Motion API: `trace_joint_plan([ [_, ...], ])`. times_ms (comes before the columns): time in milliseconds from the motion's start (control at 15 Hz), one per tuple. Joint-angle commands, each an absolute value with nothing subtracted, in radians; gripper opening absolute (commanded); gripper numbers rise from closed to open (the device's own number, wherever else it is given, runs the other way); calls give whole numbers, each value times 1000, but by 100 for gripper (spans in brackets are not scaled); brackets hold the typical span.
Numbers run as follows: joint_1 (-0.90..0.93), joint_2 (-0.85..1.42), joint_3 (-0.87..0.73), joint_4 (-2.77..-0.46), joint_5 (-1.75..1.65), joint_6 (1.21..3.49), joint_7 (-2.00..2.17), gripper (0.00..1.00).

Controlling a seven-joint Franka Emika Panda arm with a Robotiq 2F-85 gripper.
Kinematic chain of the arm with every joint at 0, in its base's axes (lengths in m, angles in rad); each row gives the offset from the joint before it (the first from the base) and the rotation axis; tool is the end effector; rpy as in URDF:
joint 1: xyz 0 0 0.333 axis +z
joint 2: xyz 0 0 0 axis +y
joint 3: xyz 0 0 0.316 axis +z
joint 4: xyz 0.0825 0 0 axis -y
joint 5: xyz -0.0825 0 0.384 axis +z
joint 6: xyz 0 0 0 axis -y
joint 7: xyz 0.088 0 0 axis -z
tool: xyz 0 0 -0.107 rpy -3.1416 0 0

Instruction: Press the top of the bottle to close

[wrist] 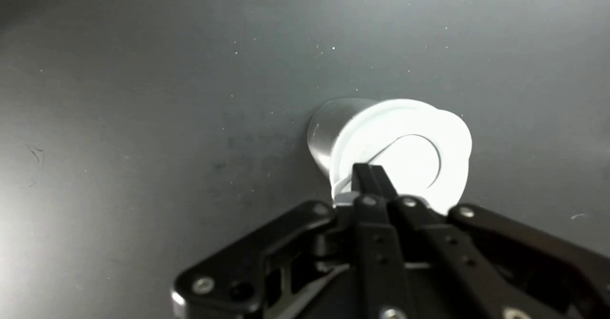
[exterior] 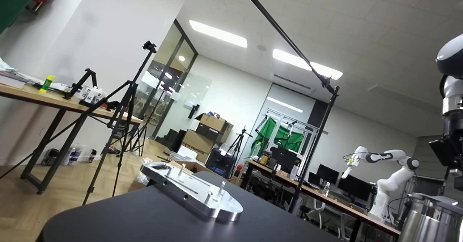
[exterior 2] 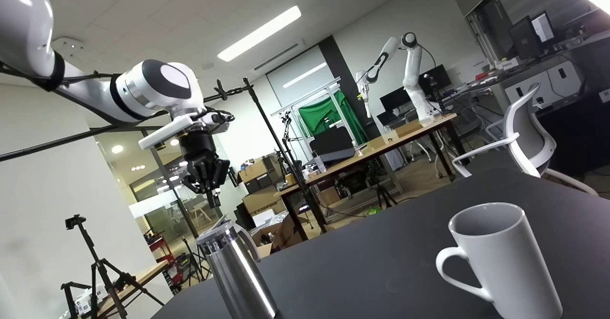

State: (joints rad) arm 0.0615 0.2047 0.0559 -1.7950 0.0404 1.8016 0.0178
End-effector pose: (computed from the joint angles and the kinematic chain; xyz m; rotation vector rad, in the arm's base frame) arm 0.5895 0.0713 0.4190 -3.0869 -0.1335 0.3112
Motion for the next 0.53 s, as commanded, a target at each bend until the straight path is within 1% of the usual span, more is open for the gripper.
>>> trace_joint_plan([
  [0,51,232,49,-1768,47,1791,8,0],
  [467,38,285,43,-1775,39,1831,-37,0],
])
